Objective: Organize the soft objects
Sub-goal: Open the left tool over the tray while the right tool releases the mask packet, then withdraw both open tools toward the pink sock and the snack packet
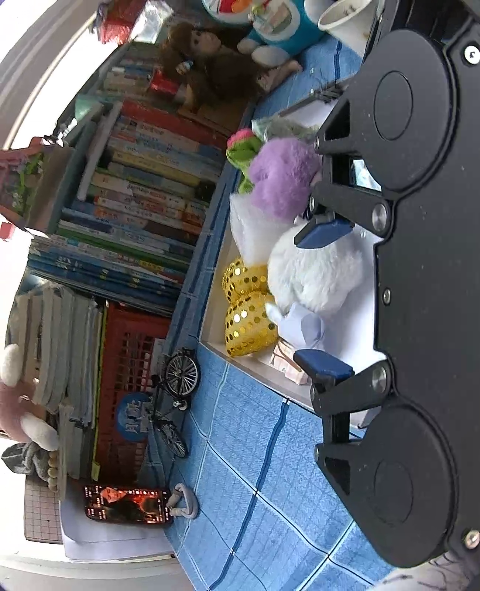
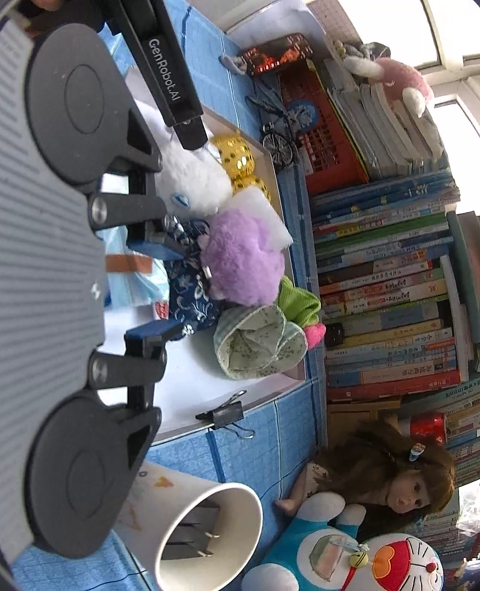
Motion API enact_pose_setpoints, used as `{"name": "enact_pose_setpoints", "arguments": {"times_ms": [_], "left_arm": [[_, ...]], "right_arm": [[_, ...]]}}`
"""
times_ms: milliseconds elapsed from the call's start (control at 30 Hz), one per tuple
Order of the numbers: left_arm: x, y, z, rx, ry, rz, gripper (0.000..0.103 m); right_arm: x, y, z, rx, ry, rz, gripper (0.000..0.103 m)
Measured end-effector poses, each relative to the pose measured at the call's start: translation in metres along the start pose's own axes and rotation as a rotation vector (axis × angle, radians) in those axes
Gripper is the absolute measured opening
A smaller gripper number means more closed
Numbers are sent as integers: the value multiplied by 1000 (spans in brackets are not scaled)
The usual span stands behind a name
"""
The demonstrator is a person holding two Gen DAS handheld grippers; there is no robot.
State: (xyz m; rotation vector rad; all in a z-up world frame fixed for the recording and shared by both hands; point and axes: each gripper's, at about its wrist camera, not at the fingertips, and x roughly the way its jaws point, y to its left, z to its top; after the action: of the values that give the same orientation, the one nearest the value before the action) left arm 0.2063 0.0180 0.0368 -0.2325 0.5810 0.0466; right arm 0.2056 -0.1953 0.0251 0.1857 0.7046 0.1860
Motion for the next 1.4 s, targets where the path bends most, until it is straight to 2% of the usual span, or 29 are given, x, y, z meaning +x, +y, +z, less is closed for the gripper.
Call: {"name": "enact_pose_setpoints", "arguments": {"times_ms": [333,500,733,1400], "left_arm": [[-55,3,-9,53,-77,-56,77],[-76,12,-17,56,-88,-64,77],[-103,31,-37,41,-99,-63,78],[-141,70,-94,97,-104,9,78]], "right_arm": [[-29,-3,-1,26,25,107,70],[-40,-6,-3,48,34,137,76],[-42,-6,-7,105,111,238,81],[-32,34,-25,61,216,298,84]]}}
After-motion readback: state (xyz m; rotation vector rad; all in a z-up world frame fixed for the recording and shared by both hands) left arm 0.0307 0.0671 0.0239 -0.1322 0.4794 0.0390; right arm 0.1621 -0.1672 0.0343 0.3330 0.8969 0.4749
